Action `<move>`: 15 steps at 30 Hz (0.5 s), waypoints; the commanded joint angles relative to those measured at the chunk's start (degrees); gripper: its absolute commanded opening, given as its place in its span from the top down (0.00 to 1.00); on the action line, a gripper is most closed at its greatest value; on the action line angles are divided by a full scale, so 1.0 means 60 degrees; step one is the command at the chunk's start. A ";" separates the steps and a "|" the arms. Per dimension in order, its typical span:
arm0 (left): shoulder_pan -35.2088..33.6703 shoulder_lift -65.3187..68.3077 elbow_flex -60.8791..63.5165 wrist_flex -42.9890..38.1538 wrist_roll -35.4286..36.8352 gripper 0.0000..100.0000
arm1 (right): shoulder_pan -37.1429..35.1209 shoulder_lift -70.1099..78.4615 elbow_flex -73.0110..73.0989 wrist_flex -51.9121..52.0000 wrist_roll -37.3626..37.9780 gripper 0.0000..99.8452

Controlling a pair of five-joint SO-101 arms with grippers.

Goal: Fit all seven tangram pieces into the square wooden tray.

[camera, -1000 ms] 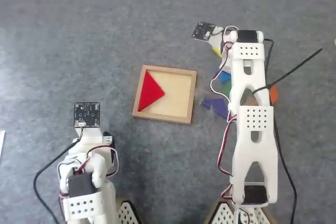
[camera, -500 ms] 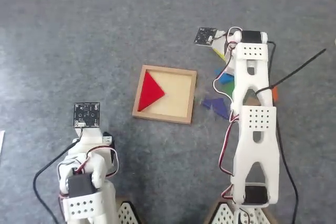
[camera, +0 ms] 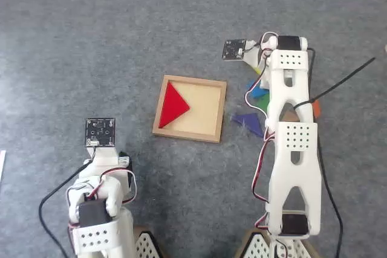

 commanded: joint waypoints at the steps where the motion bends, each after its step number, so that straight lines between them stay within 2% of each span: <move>1: 0.0029 -0.0176 -0.0110 0.0029 0.0000 0.92 | 0.0037 -0.0125 -0.0513 0.1355 0.0674 0.71; 7: 0.0029 -0.0176 -0.0110 0.0029 0.0000 0.92 | -0.0110 -0.0125 -0.0864 0.1429 0.0733 0.70; 15: 0.0029 -0.0176 -0.0110 0.0029 0.0000 0.92 | -0.0549 -0.0916 -0.0835 0.1429 -0.0073 0.70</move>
